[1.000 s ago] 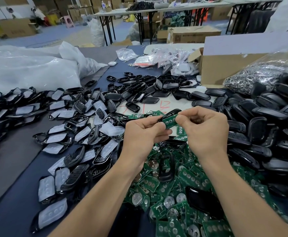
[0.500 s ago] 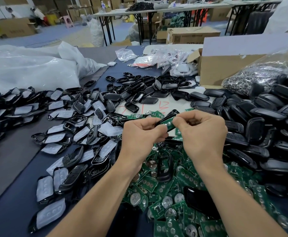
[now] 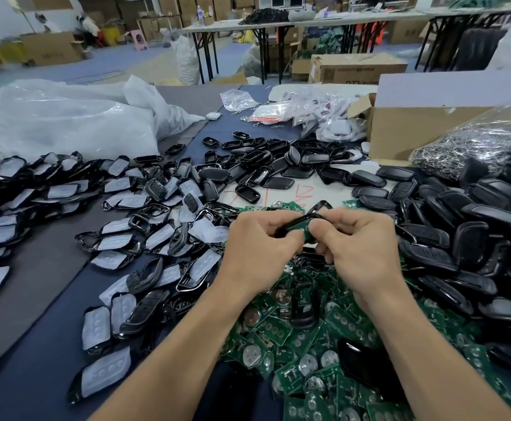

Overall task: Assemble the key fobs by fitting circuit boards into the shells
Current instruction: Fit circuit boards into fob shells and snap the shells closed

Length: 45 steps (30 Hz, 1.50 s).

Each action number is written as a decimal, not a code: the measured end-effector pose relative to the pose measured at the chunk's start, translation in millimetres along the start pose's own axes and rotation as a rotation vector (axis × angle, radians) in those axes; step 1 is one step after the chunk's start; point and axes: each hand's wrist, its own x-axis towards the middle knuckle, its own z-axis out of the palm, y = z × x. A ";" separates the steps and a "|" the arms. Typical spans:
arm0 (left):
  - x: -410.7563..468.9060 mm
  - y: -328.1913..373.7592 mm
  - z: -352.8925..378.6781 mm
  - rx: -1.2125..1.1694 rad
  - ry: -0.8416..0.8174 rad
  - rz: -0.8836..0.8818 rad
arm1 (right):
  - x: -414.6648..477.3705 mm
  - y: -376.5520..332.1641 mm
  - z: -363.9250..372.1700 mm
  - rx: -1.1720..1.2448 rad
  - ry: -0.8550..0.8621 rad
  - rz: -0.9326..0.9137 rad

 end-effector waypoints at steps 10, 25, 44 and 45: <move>19.1 7.8 -68.1 -0.090 0.307 -0.092 | -10.5 -18.4 44.3 -0.098 -0.252 0.075; 9.3 -58.5 -210.9 -0.533 1.047 -0.351 | -3.1 -55.7 235.3 -0.747 -0.744 -0.446; 5.7 -46.5 -200.2 -0.508 0.955 -0.387 | -20.3 -48.4 227.1 -0.846 -0.384 -0.600; 6.2 -44.8 -196.0 -0.479 0.913 -0.401 | -20.8 -48.1 214.2 -0.801 -0.327 -0.632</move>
